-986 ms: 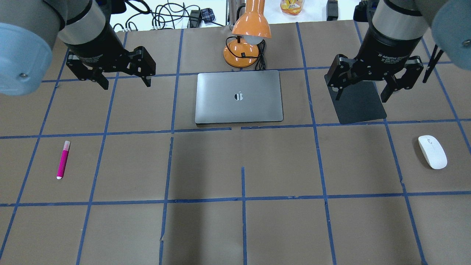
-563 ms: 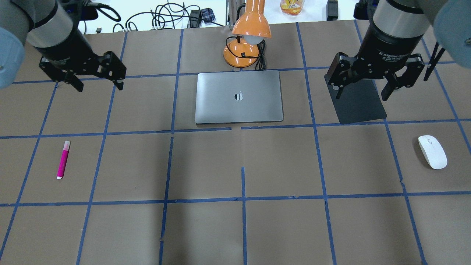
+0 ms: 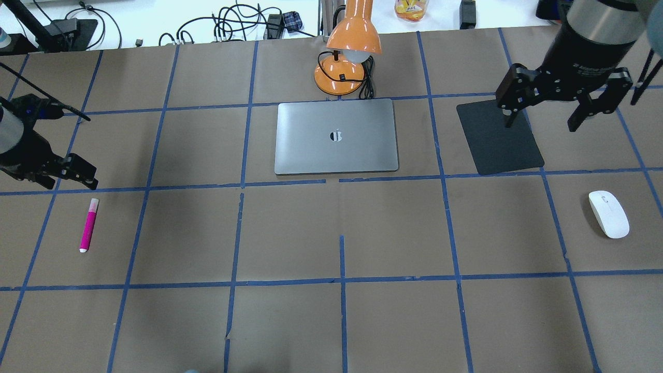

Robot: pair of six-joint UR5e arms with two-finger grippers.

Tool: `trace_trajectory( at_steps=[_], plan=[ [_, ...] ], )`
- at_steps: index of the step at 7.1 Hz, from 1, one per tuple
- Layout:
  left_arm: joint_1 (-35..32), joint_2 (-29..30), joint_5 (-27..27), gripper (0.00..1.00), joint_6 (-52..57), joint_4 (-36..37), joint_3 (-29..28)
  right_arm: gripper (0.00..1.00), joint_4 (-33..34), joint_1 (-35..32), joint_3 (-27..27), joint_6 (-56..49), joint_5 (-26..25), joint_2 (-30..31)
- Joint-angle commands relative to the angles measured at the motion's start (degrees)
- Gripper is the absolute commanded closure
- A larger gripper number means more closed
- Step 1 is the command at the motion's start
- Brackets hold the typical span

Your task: Place pen and mouse around notebook

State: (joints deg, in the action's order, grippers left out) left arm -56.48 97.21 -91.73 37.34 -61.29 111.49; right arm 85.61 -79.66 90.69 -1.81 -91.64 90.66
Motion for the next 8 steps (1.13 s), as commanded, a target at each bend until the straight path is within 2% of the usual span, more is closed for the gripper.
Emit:
trace_trajectory(
  at_steps=[1,3,4,5,6,7,8],
  plan=[
    [5.47,5.68,0.15,0.00,10.07,12.22,6.36,0.00,8.45,10.63,3.51,-17.69,-0.20,-2.84],
    [7.52,10.61,0.41,0.00,10.29,15.21,6.72,0.00,17.27,19.58,9.74,-32.66,0.05,-4.61],
    [7.87,12.29,0.24,0.11,10.12,16.36,6.11,0.00,20.79,22.68,12.73,-36.90,0.06,-5.66],
    [7.87,12.91,-0.02,0.44,9.68,18.12,6.36,0.00,26.04,24.71,15.46,-42.43,0.06,-7.76],
    [7.79,12.40,0.58,0.82,8.89,18.13,6.54,0.00,29.75,27.25,17.92,-46.22,0.58,-9.87],
    [7.79,12.65,0.59,0.99,8.89,18.13,6.72,0.00,34.75,28.15,18.99,-46.61,0.76,-13.11],
    [7.79,12.31,0.50,1.00,8.89,18.13,6.63,0.00,38.97,28.16,19.17,-46.61,0.24,-16.79]
  ],
)
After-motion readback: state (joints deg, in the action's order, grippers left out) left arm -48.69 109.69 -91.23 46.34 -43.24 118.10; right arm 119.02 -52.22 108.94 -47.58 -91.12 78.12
